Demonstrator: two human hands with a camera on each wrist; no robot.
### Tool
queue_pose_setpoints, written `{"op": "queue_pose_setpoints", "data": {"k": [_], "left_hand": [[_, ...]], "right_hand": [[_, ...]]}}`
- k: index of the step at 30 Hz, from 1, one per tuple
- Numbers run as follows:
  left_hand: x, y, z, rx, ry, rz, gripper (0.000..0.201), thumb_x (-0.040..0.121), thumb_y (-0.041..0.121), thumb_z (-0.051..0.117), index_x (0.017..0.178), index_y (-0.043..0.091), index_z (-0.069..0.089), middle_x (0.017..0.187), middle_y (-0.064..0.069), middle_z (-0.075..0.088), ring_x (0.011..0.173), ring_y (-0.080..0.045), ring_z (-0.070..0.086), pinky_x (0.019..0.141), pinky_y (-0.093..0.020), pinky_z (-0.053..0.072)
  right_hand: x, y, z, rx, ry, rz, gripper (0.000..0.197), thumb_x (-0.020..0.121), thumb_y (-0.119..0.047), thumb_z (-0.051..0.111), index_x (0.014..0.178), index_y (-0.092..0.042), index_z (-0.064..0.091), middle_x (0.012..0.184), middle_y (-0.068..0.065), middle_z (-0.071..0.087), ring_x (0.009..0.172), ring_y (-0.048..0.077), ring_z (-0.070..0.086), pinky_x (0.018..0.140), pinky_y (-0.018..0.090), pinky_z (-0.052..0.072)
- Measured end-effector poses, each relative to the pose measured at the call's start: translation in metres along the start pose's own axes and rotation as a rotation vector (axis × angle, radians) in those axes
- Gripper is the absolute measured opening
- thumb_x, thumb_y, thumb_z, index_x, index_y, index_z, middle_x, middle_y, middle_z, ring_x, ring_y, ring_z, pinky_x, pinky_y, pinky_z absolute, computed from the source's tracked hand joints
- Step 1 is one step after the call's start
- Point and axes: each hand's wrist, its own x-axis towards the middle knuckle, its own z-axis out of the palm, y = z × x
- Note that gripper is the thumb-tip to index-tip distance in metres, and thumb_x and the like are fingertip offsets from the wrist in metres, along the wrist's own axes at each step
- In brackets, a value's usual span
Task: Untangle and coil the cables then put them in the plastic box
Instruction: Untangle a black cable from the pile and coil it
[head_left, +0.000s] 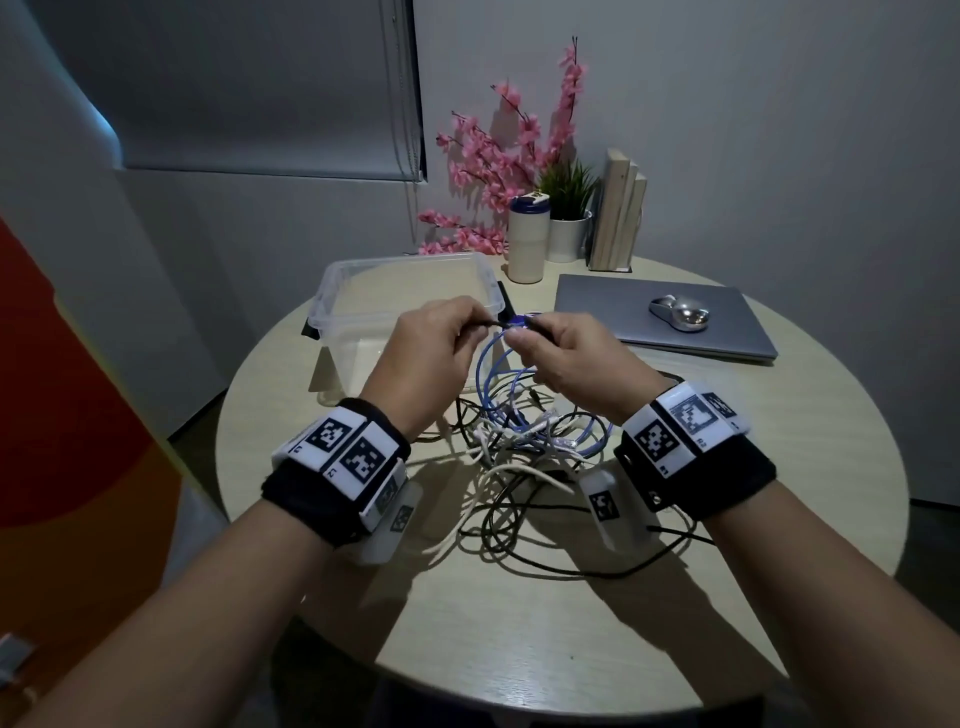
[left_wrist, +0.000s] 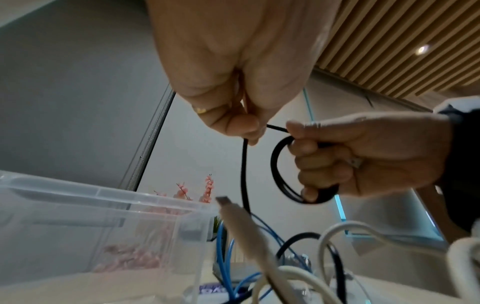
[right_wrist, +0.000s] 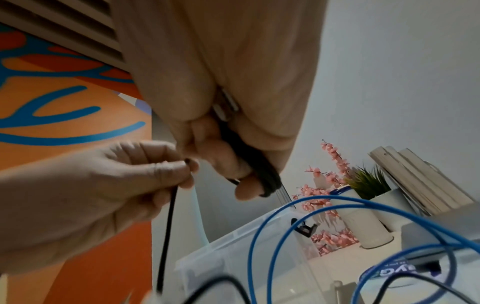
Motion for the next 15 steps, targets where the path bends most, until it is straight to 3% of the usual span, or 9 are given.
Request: {"op": "queue_pose_setpoints", "data": {"k": [2,6,9,11,13,15], "left_hand": [[-0.006,-0.003,0.006,0.027,-0.106,-0.098,0.008,0.091,0.015,0.059,0.095,0.012,0.066,0.080,0.000,0.064,0.073,-0.016,0.057,0.067,-0.024,0.042],[-0.020,-0.010,0.018,0.073,-0.275,-0.195,0.008,0.090,0.017,0.058,0.089,0.013,0.065,0.076,-0.001,0.062,0.068,-0.014,0.056,0.055,-0.016,0.035],[-0.027,-0.015,0.024,0.071,-0.393,-0.259,0.009,0.090,0.020,0.060,0.089,0.014,0.067,0.076,0.001,0.062,0.064,-0.007,0.052,0.052,-0.011,0.032],[-0.029,-0.017,0.026,0.052,-0.438,-0.286,0.010,0.088,0.021,0.063,0.088,0.013,0.069,0.076,0.000,0.064,0.064,-0.008,0.054,0.054,-0.014,0.035],[-0.029,-0.016,0.026,0.039,-0.491,-0.293,0.010,0.086,0.022,0.067,0.083,0.012,0.069,0.074,0.000,0.064,0.064,-0.011,0.056,0.056,-0.018,0.039],[-0.030,-0.015,0.027,0.046,-0.552,-0.279,0.014,0.084,0.024,0.070,0.079,0.012,0.066,0.075,-0.002,0.065,0.066,-0.014,0.057,0.060,-0.024,0.043]], "right_hand": [[0.001,0.002,-0.001,0.103,0.048,0.012,0.030,0.097,-0.032,0.050,0.074,-0.014,0.057,0.058,-0.003,0.046,0.054,0.016,0.041,0.060,0.041,0.041],[0.001,-0.003,-0.005,0.449,0.162,0.054,0.033,0.100,-0.023,0.044,0.068,-0.014,0.046,0.052,-0.003,0.039,0.047,0.010,0.034,0.054,0.030,0.034],[0.004,-0.011,-0.013,0.660,0.215,0.050,0.033,0.102,-0.023,0.038,0.070,-0.014,0.043,0.050,-0.001,0.053,0.044,0.013,0.039,0.050,0.025,0.034],[0.004,-0.016,-0.017,0.785,0.244,0.050,0.032,0.103,-0.023,0.035,0.073,-0.013,0.042,0.062,0.008,0.066,0.045,0.015,0.049,0.050,0.023,0.040],[0.003,-0.022,-0.017,0.966,0.264,0.046,0.031,0.103,-0.021,0.033,0.075,-0.012,0.042,0.081,0.016,0.070,0.059,0.020,0.064,0.054,0.024,0.048],[0.003,-0.025,-0.013,1.110,0.292,0.044,0.028,0.103,-0.019,0.033,0.079,-0.009,0.044,0.099,0.021,0.067,0.087,0.028,0.068,0.070,0.029,0.056]]}}
